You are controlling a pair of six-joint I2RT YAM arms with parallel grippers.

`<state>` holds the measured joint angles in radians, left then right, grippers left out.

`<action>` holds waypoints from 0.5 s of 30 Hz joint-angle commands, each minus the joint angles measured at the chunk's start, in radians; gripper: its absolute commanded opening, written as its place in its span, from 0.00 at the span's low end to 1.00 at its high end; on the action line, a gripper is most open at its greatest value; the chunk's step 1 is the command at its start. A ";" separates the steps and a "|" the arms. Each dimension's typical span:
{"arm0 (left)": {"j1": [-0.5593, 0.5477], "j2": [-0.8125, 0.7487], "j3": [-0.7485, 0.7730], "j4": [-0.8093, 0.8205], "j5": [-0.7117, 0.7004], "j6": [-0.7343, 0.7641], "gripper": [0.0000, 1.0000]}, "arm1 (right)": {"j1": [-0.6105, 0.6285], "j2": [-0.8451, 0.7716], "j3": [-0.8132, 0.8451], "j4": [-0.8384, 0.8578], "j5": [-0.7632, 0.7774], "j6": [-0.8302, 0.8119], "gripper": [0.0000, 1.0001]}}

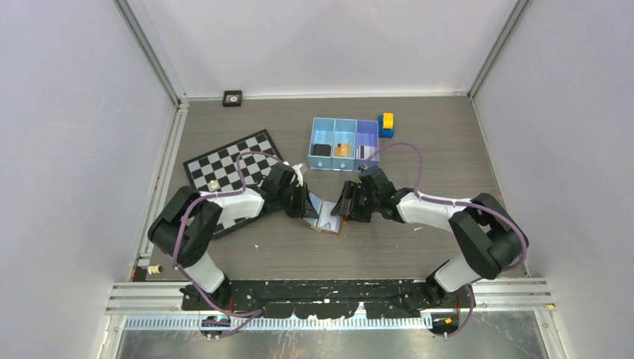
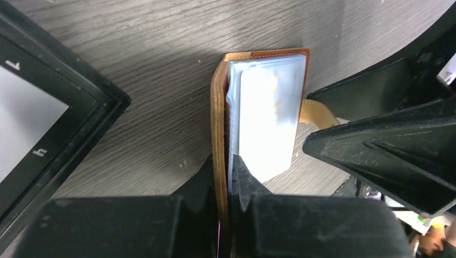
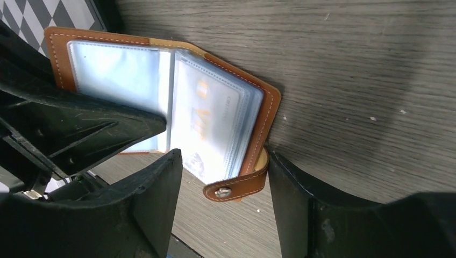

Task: Take the credit cards out of the card holder
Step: Pick up the card holder from the center of the board.

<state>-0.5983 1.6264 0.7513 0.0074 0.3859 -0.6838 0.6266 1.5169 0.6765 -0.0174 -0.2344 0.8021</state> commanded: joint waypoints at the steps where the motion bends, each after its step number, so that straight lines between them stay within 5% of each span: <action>1: -0.001 0.024 -0.001 0.121 0.051 -0.033 0.00 | 0.002 -0.014 0.010 0.088 -0.022 0.020 0.65; 8: 0.080 -0.213 -0.167 0.356 0.116 -0.128 0.00 | -0.007 -0.237 -0.102 0.189 0.014 0.023 0.96; 15: 0.124 -0.446 -0.286 0.568 0.205 -0.224 0.00 | -0.019 -0.425 -0.179 0.294 -0.028 0.026 0.97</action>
<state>-0.4816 1.2869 0.4992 0.3244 0.5018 -0.8326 0.6170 1.1683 0.5163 0.1734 -0.2535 0.8234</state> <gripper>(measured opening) 0.063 0.972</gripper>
